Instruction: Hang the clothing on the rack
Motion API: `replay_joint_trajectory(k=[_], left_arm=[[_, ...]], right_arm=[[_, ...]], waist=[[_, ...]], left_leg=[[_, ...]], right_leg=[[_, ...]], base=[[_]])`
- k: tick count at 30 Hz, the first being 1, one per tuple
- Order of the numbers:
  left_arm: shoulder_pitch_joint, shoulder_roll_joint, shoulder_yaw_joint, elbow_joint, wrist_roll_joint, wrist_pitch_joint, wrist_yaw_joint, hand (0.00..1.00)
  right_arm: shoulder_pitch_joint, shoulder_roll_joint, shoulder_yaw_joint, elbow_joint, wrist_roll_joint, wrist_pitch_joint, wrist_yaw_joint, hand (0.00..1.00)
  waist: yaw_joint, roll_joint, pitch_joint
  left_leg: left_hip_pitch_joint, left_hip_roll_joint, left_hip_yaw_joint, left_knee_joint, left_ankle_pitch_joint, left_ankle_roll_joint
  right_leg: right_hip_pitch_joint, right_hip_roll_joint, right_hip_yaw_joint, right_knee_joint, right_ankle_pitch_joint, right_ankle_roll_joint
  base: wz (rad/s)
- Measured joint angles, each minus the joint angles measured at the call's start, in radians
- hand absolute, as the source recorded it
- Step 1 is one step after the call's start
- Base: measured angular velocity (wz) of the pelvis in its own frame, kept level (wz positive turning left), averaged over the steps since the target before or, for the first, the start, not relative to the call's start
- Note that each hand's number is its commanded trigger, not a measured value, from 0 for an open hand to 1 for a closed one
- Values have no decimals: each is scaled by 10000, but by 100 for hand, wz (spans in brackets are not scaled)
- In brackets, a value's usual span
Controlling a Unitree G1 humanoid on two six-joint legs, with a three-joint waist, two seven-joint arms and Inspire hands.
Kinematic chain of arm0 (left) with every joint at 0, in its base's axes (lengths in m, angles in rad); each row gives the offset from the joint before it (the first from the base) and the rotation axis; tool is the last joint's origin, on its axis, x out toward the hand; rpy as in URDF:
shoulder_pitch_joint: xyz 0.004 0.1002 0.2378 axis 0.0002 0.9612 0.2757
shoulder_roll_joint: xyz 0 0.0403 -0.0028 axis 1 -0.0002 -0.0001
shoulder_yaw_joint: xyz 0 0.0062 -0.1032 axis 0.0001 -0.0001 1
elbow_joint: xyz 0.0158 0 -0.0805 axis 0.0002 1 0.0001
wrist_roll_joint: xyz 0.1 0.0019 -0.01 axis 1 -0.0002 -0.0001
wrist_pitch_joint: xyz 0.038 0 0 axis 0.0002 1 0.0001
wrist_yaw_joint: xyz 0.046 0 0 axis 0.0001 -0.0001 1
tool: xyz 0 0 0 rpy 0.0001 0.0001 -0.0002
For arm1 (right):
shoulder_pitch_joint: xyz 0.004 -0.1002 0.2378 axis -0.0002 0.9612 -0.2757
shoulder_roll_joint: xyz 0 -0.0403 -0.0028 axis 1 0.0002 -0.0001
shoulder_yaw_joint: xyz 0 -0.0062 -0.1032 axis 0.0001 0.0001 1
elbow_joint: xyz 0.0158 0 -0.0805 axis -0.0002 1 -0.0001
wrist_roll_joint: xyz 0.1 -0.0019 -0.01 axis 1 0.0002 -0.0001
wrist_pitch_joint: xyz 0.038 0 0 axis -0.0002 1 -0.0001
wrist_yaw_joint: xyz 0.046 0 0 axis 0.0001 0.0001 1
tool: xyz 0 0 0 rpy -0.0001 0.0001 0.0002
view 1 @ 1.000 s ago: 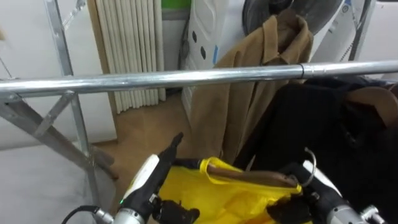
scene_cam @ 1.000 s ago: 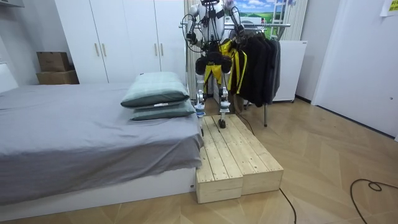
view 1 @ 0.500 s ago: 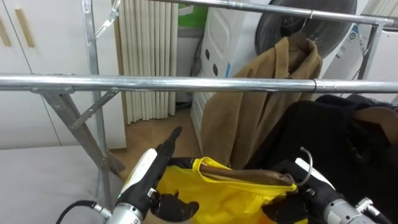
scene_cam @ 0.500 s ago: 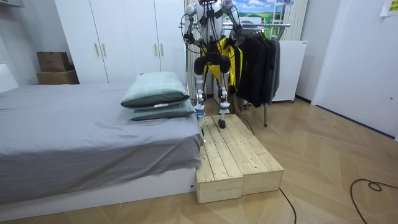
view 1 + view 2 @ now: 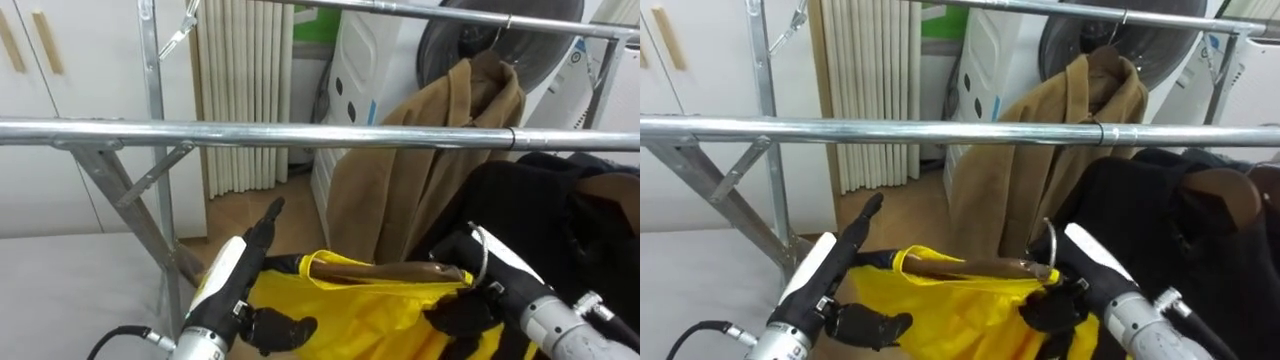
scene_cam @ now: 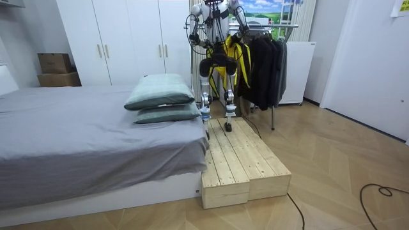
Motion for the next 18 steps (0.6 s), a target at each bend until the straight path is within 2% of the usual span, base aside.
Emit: replay_joint_trajectory(k=[6,10,18], left_arm=[[0,-73,4,-2,-86,1,-198,0],[-2,-118,-5,-8,-101,3,-403,0],[-2,-115,29,-8,-84,2,-646,0]], right_arm=[[-270,-3,-7,-251,-1017,-20,46,100],[-461,-3,28,-283,-1036,-9,194,100],[-940,-75,40,-282,-1147,31,410,100]], waist=[[50,-11,-4],[76,-57,15],[322,-297,66]], left_leg=[[20,20,-3,0,2,-1],[48,25,-4,1,1,-1],[25,40,-113,7,2,-1]], right_leg=[[37,-3,-78,6,-21,-8],[70,-10,-103,14,-36,-9],[87,-57,-293,35,-78,-34]], base=[[2],[1],[3]])
